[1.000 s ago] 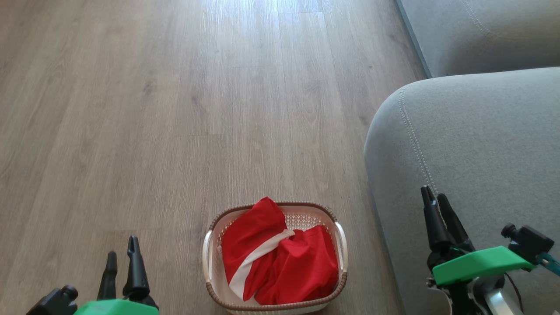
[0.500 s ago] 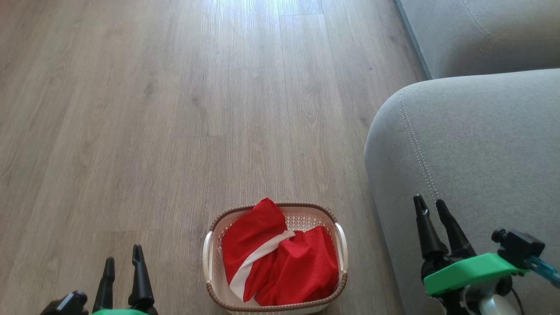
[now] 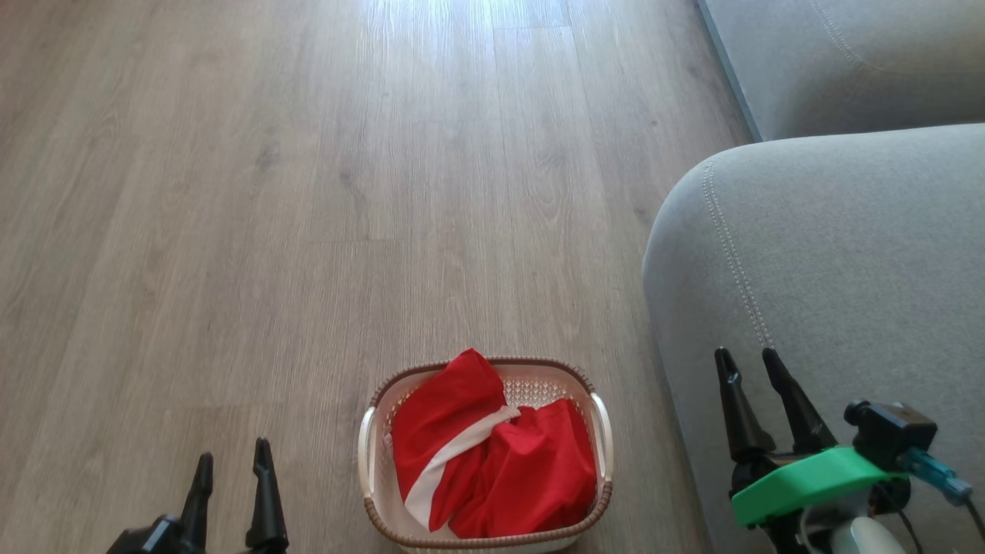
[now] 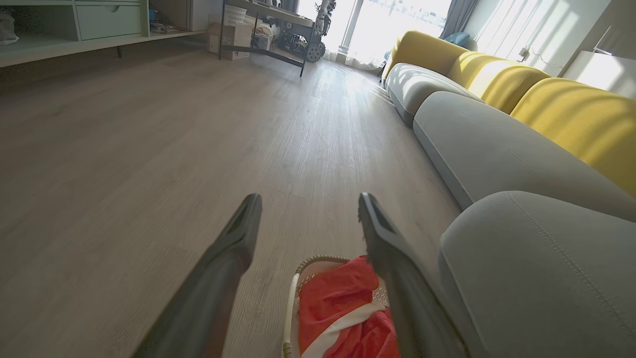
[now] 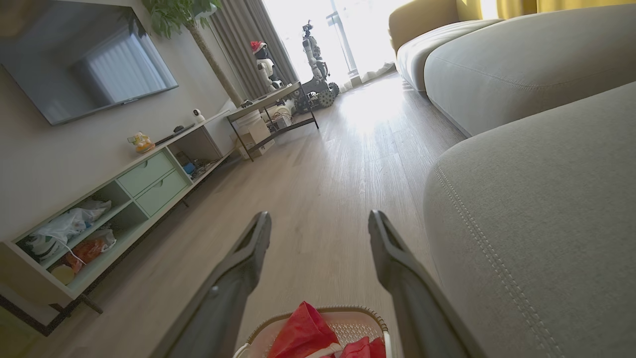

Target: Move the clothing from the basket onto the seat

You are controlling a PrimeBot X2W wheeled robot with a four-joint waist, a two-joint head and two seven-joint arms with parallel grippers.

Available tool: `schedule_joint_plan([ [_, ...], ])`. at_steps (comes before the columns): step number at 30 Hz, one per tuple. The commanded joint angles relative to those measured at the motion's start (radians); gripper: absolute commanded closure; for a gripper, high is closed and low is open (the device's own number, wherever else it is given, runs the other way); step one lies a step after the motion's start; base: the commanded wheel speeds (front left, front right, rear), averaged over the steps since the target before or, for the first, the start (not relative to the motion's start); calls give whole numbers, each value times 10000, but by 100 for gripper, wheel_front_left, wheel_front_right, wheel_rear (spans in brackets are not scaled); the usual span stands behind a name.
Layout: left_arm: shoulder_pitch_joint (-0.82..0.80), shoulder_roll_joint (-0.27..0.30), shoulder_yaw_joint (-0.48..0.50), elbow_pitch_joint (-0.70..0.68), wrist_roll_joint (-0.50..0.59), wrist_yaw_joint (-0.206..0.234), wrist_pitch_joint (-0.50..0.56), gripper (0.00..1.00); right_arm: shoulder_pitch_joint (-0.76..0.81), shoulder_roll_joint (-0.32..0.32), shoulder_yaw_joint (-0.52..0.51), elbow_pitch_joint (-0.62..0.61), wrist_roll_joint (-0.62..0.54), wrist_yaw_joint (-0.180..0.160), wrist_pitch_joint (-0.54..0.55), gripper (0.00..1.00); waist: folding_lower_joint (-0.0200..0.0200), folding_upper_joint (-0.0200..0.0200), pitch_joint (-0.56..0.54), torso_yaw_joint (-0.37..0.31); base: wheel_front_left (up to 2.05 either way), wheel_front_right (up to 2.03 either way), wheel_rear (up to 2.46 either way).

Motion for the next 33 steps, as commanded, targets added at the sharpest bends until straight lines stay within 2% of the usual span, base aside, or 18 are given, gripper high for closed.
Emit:
schedule_joint_plan([
  [1,-110,134,203,-255,452,45,-213,0,-199,77,36,-291,-550,-1,-138,0,0,0,1,12,0,0,0],
  [26,95,142,187,14,3174,254,-908,0,-152,611,-491,-244,-4074,-2,-195,0,0,0,24,49,0,0,0],
  [33,115,131,206,-14,3132,267,-908,0,-172,611,-517,-204,-4075,-2,-195,0,0,0,38,38,0,0,0],
])
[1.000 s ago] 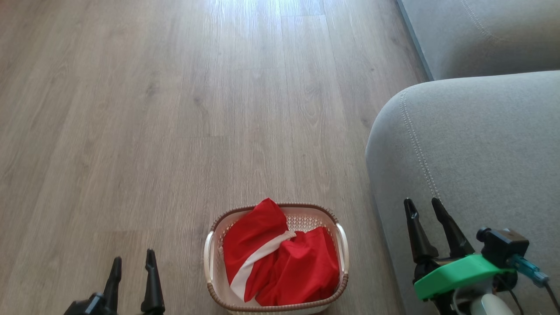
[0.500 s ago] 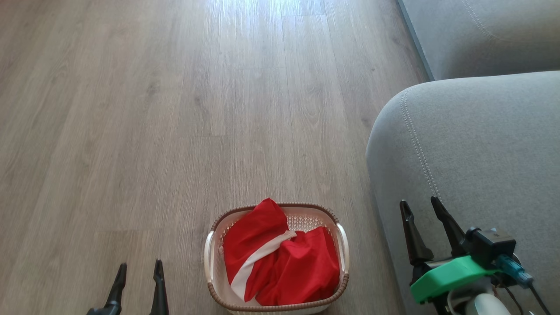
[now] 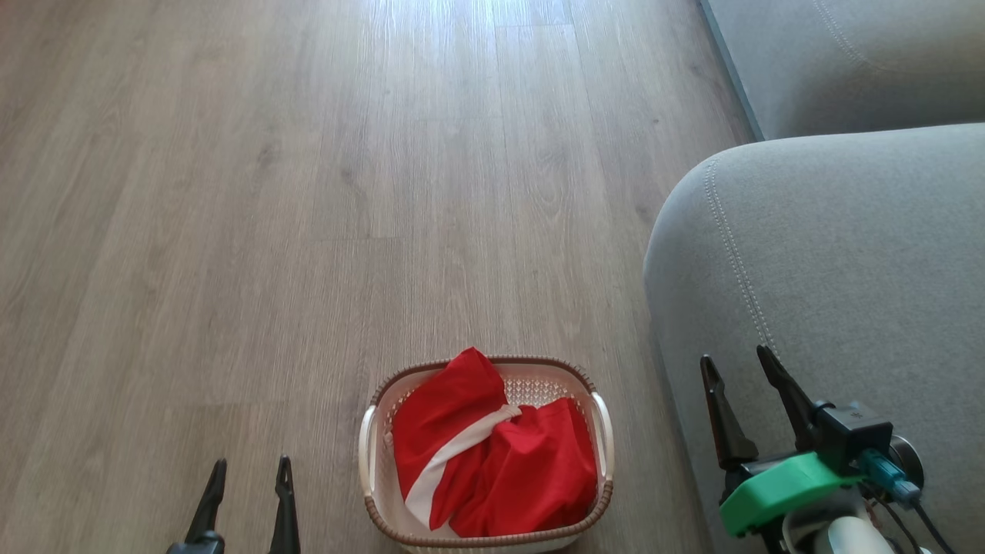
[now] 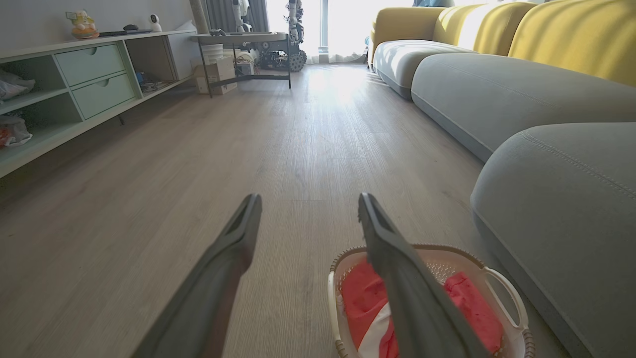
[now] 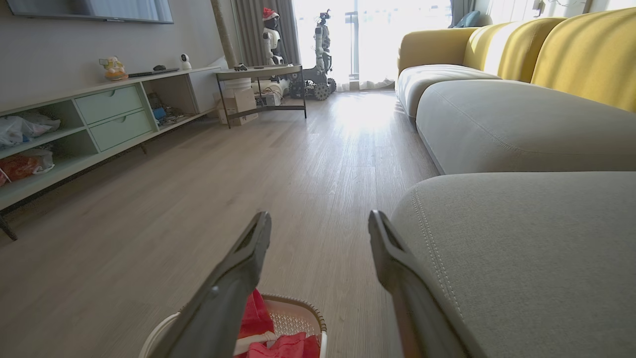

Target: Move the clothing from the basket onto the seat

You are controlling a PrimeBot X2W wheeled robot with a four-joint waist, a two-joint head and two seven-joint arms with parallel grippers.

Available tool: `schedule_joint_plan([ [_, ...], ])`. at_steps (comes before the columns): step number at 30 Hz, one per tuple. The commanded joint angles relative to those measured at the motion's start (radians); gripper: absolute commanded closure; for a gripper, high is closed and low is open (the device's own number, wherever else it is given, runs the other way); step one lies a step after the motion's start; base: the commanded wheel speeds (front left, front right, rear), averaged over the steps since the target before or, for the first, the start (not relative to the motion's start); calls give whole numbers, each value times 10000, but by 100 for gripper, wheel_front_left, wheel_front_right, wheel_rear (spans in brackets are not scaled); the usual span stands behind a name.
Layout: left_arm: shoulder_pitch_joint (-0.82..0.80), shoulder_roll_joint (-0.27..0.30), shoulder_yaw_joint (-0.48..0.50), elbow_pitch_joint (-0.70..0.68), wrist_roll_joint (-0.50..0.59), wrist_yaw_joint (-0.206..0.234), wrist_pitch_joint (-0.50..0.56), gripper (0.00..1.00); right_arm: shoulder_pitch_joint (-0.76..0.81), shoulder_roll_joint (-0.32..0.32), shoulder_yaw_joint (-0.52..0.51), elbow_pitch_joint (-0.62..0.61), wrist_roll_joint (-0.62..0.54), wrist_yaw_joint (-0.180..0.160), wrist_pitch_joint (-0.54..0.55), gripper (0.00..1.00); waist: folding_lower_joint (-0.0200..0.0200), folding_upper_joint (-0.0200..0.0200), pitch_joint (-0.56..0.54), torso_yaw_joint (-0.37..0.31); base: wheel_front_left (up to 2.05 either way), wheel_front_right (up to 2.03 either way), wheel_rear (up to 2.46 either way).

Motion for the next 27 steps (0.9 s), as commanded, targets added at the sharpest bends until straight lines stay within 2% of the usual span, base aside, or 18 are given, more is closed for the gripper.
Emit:
schedule_joint_plan([
  [1,-135,115,275,-312,13,83,-122,0,-184,30,170,-251,-46,-2,-107,0,0,0,1,-4,0,0,0],
  [27,-198,95,241,-316,-80,63,-122,0,-224,30,89,-323,-62,-2,-107,0,0,0,205,-26,0,0,0],
])
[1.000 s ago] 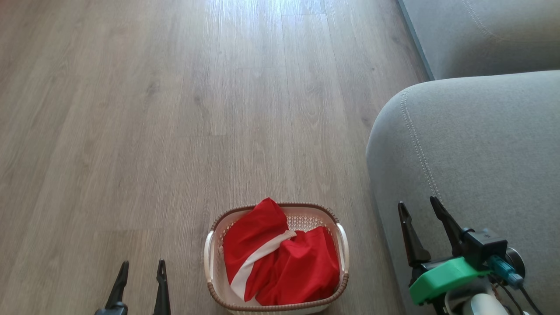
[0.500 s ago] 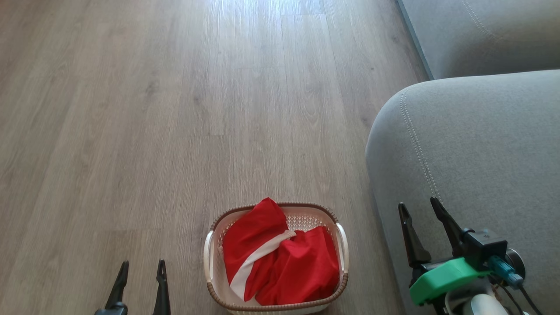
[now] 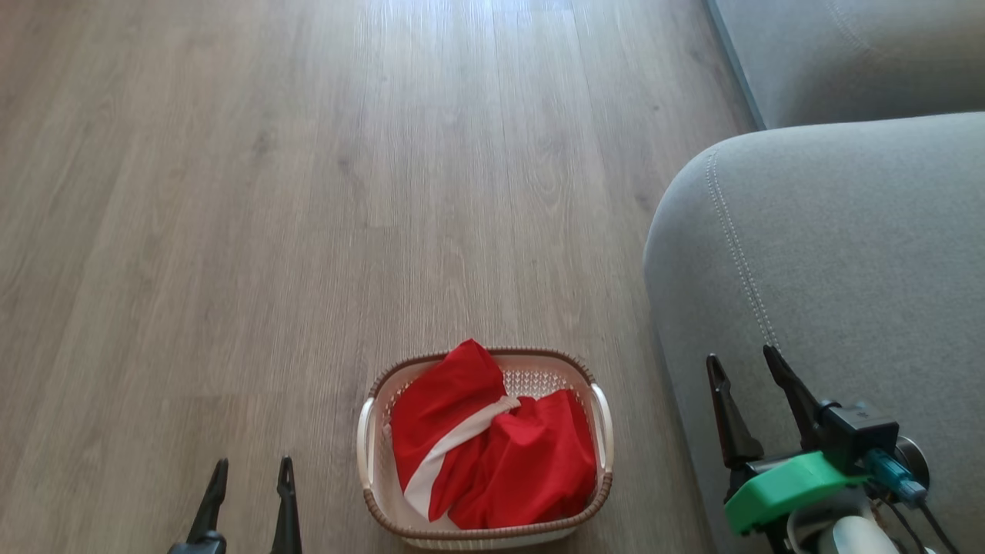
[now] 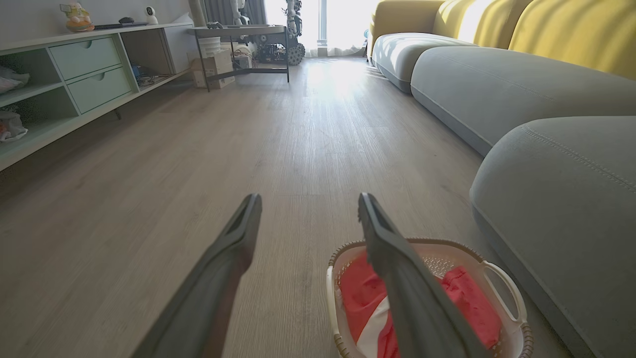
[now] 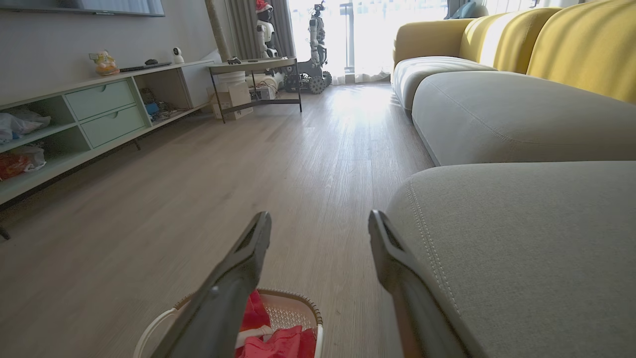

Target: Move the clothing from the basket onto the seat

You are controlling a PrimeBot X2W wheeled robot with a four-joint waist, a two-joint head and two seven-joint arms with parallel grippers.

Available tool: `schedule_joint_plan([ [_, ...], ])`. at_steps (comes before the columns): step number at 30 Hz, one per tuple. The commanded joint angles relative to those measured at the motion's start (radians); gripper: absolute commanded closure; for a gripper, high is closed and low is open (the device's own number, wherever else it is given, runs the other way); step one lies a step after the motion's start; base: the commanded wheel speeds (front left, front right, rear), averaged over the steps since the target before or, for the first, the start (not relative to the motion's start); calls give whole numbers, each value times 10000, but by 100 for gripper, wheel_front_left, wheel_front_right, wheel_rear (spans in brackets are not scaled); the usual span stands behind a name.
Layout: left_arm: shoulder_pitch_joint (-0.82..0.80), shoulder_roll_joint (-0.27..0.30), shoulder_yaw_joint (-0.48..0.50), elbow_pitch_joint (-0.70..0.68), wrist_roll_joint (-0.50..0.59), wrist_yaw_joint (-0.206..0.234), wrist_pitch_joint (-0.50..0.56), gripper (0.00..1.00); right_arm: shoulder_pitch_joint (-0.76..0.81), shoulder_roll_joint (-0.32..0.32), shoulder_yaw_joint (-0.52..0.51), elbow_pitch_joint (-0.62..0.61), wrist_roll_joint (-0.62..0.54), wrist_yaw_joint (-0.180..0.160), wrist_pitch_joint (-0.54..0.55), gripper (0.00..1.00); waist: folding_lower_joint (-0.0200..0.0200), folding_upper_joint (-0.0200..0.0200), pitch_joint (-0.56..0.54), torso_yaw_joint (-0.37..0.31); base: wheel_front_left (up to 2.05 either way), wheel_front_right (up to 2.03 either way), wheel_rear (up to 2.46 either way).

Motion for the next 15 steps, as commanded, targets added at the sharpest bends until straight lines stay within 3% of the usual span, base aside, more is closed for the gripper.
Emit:
schedule_joint_plan([
  [1,-211,94,233,-310,-67,51,-122,0,-231,22,188,-383,-54,-2,-107,0,0,0,62,-3,0,0,0],
  [9,-790,92,-235,-24,155,-214,-122,0,-500,22,19,-546,-97,-2,-107,0,0,0,869,-91,0,0,0],
  [15,-2075,89,-938,710,333,-456,-122,0,-1187,22,-263,-1024,-319,-2,-107,0,0,0,2331,-295,0,0,0],
])
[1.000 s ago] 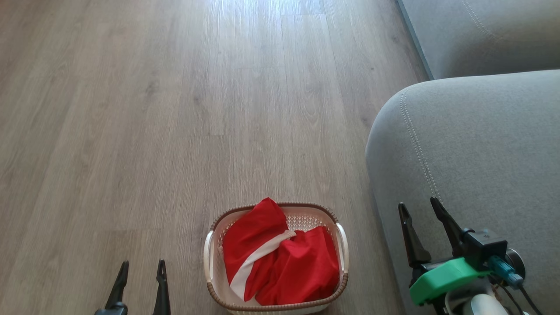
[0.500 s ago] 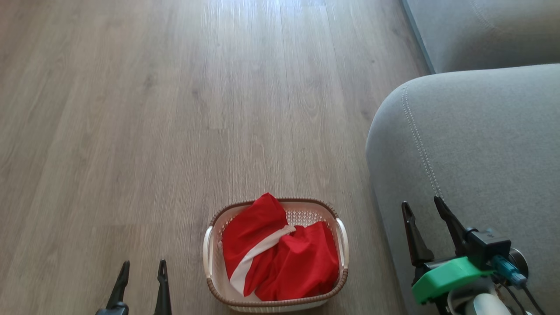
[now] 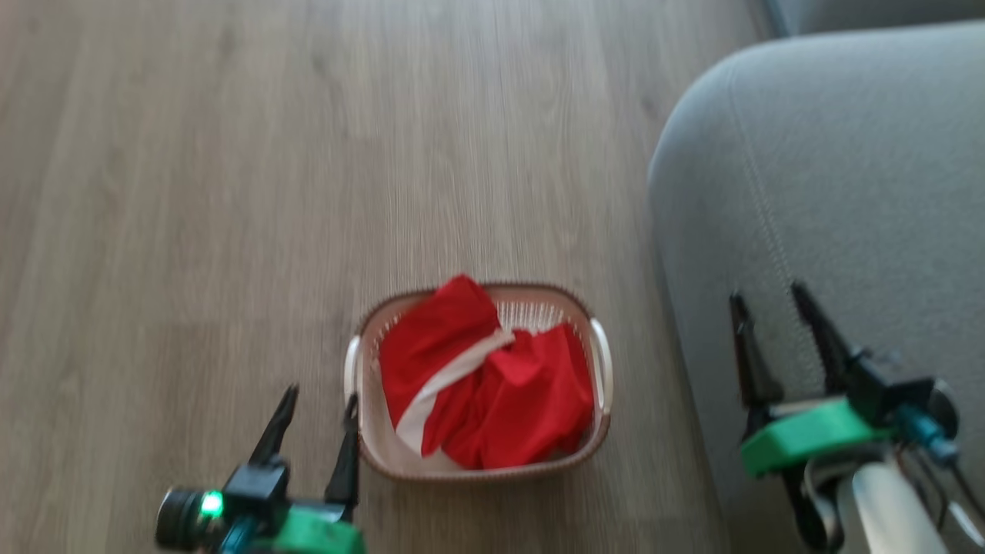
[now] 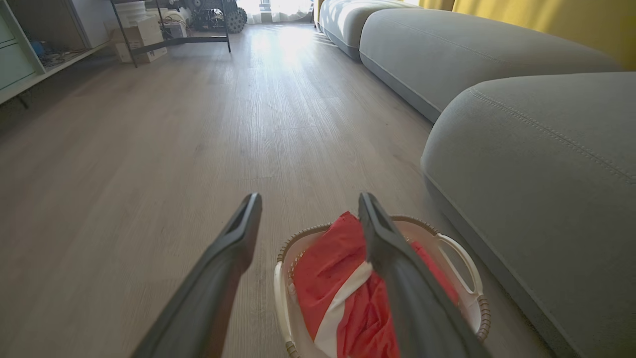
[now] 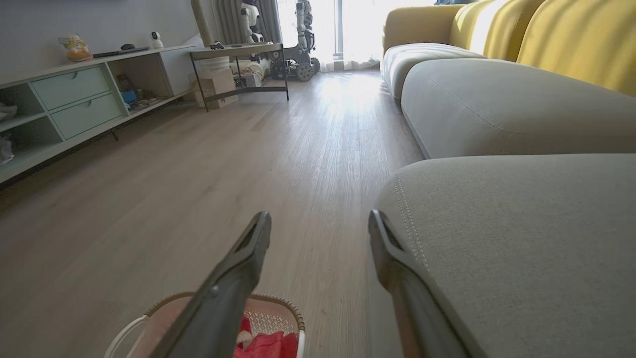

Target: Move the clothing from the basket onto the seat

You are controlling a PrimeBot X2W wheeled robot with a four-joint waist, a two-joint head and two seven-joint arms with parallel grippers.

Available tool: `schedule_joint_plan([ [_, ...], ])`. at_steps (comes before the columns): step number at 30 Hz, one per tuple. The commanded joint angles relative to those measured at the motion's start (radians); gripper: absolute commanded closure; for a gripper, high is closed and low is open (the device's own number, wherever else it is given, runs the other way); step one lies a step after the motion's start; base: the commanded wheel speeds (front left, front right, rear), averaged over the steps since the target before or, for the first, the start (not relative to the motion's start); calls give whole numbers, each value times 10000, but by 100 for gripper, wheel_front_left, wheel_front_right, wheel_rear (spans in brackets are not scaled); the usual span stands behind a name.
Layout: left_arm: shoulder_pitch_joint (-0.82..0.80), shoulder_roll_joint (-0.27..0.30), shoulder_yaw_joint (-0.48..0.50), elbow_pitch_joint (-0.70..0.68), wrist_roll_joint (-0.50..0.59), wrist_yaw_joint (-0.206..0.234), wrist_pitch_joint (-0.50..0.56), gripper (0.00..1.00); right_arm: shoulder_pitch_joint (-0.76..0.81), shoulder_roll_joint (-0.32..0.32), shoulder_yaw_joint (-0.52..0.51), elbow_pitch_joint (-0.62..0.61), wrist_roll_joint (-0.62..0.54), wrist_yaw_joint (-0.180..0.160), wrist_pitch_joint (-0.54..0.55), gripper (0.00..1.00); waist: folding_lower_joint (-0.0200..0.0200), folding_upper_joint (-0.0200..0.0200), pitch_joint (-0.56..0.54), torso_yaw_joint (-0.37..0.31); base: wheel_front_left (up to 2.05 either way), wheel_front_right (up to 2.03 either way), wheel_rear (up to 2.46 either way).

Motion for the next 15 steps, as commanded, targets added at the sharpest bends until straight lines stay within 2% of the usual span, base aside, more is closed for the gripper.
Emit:
schedule_joint_plan([
  [1,-453,90,182,-36,128,-30,-120,0,-536,17,163,-469,-96,-2,-105,0,0,0,821,-200,0,0,0],
  [7,-1951,89,-270,1239,378,-193,-120,0,-1339,17,49,-1083,-186,-2,-105,0,0,0,2211,-604,0,0,0],
  [15,-4089,311,-869,3770,1046,-392,-120,0,-2446,17,174,-1888,-63,-2,-105,0,0,0,3903,-1316,0,0,0],
])
